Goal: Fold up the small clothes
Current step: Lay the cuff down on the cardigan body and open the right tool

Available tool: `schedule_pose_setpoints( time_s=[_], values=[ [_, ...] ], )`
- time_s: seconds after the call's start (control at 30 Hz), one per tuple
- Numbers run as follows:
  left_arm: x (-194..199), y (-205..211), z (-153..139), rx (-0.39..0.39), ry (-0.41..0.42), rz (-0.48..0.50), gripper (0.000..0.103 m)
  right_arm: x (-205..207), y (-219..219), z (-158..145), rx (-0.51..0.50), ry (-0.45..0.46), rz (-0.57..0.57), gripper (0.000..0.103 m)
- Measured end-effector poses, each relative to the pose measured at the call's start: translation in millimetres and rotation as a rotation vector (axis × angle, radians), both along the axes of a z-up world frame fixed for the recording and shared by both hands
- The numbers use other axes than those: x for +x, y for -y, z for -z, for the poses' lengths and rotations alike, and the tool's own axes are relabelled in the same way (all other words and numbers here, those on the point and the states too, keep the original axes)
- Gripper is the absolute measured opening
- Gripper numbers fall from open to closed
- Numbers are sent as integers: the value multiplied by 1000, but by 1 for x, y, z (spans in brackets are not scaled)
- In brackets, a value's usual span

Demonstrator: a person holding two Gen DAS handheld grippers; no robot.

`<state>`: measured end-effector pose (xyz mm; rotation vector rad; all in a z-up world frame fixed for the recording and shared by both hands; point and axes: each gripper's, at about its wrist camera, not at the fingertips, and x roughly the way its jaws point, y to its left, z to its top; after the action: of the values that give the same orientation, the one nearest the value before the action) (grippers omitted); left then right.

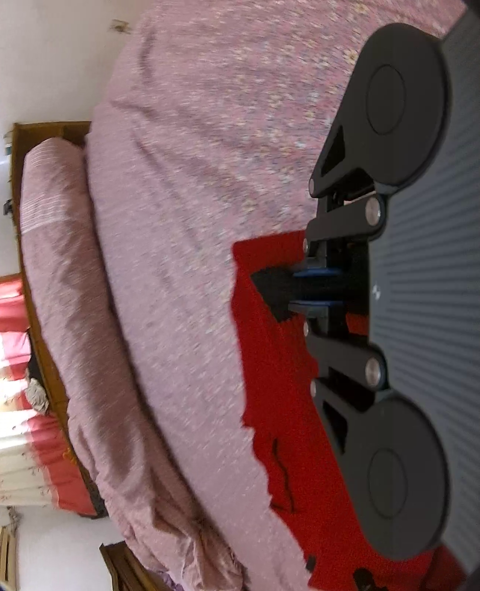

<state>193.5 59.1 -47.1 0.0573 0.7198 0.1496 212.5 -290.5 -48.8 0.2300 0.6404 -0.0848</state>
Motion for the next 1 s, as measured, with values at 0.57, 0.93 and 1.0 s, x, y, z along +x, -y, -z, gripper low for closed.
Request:
schedule_pose_setpoints(
  time_s=[0.57, 0.93, 1.0],
  values=[
    [-5, -1, -10, -2, -17, 13, 74, -34, -2, -26, -34, 42, -33, 25],
    [10, -2, 7, 31, -35, 1, 79, -34, -22, 0, -161, -3, -147, 25],
    [11, -4, 7, 29, -36, 3, 82, -31, -19, 9, -179, 29, -146, 26]
  ],
)
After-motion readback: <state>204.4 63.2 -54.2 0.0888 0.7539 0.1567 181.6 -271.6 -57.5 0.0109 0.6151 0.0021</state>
